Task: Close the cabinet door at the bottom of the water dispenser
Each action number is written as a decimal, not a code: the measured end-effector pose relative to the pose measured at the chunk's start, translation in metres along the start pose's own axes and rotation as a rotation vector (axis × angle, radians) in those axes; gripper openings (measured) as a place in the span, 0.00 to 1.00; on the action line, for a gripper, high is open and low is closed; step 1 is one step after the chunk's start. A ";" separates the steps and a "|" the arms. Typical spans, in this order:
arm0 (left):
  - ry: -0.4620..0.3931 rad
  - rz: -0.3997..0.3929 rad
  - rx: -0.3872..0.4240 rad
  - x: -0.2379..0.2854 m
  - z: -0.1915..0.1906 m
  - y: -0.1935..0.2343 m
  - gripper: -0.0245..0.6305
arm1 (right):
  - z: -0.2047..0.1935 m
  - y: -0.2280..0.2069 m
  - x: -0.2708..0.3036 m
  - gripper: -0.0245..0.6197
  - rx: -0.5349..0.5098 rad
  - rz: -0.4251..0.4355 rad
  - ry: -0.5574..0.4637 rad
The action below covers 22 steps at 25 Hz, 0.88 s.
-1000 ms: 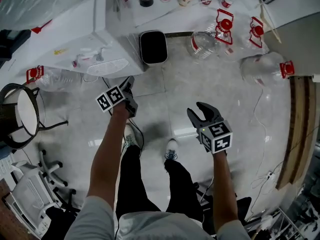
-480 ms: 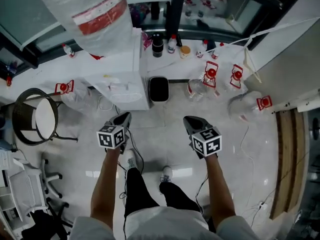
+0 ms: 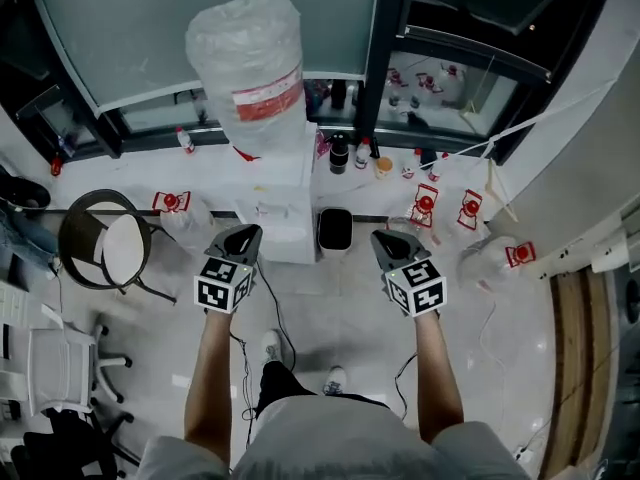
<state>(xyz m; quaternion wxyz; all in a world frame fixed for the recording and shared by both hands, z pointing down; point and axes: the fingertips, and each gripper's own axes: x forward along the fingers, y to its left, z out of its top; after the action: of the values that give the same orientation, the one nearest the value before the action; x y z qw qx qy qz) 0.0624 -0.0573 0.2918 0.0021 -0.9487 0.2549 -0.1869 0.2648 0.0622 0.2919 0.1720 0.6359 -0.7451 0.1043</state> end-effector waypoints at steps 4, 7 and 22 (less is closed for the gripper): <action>-0.070 0.016 0.112 -0.030 0.054 -0.009 0.08 | 0.056 0.009 -0.018 0.08 -0.103 -0.015 -0.077; -0.110 0.019 0.180 -0.049 0.082 -0.021 0.08 | 0.091 0.017 -0.032 0.08 -0.176 -0.014 -0.123; -0.223 0.041 0.321 -0.109 0.151 -0.067 0.08 | 0.165 0.058 -0.086 0.08 -0.345 0.026 -0.253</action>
<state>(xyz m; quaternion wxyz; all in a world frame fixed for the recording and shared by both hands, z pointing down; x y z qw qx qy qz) 0.0615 0.0399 0.1193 0.1854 -0.9457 0.2392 -0.1189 0.1989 0.0890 0.1101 0.1819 0.5953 -0.7758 -0.1031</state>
